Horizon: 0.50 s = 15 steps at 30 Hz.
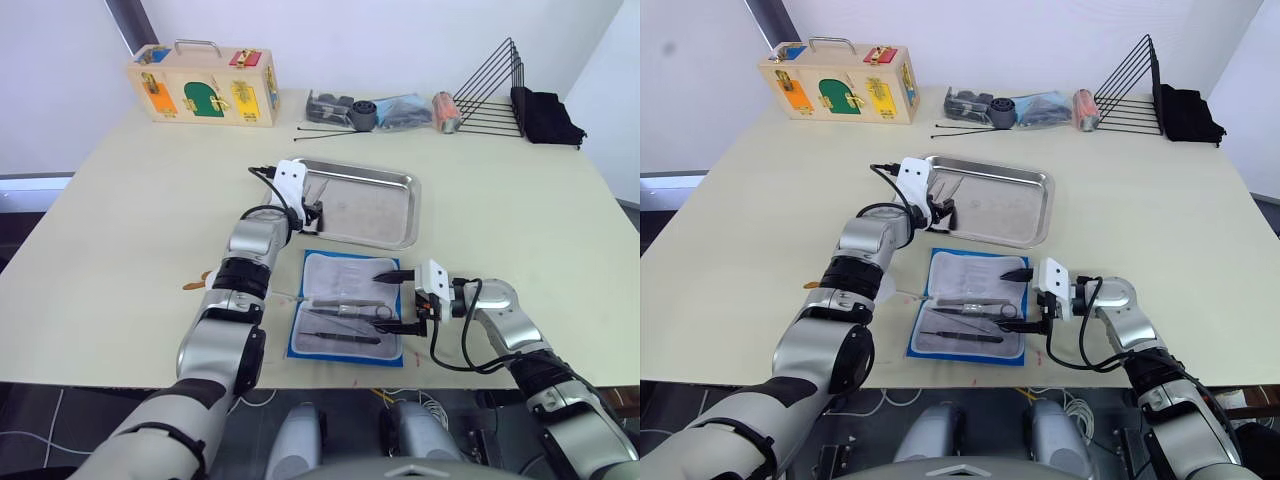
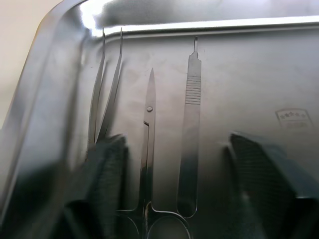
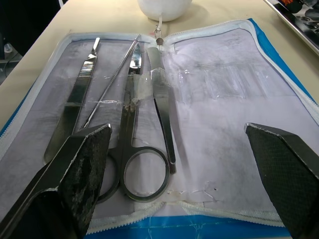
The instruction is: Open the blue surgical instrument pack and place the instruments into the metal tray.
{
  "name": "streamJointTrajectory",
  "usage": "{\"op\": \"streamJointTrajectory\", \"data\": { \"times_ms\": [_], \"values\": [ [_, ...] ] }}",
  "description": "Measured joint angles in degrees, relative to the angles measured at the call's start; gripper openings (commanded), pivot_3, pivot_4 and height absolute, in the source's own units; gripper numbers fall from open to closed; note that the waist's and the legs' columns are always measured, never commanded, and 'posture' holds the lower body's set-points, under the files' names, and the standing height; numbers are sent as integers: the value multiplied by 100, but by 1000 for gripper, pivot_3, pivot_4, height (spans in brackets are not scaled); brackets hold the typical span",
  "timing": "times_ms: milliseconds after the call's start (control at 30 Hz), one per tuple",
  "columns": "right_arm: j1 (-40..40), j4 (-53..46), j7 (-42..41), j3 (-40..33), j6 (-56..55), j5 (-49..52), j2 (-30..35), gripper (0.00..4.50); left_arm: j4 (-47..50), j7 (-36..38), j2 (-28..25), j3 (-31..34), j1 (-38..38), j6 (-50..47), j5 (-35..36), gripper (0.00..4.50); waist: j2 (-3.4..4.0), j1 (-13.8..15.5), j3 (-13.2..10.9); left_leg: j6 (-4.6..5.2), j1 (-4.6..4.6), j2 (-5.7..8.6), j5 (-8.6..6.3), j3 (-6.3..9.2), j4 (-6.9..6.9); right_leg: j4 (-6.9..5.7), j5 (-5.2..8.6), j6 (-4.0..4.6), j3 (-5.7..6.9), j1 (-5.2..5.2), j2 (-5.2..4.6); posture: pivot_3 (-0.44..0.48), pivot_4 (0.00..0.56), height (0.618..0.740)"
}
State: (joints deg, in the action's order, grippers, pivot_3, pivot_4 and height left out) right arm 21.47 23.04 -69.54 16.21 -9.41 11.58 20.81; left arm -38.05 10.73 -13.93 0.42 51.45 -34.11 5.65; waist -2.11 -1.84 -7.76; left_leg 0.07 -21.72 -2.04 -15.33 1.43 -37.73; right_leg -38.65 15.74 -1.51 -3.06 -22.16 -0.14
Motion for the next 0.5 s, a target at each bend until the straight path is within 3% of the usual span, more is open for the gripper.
{"op": "streamJointTrajectory", "data": {
  "times_ms": [267,500],
  "values": [
    [2,1,0,-1,0,0,-1,4500,581,14,-2,124,-34,-12,38,4307,1,1,-1,-5,-1,-1,2,7,0,3,0,0,6,3,-3,0,150,740],
    [5,3,18,3,-5,-3,-21,4500,1547,798,-170,107,-505,493,142,4307,9,-11,-5,-13,1,-2,7,11,0,4,0,1,8,7,-3,0,150,740]
  ]
}}
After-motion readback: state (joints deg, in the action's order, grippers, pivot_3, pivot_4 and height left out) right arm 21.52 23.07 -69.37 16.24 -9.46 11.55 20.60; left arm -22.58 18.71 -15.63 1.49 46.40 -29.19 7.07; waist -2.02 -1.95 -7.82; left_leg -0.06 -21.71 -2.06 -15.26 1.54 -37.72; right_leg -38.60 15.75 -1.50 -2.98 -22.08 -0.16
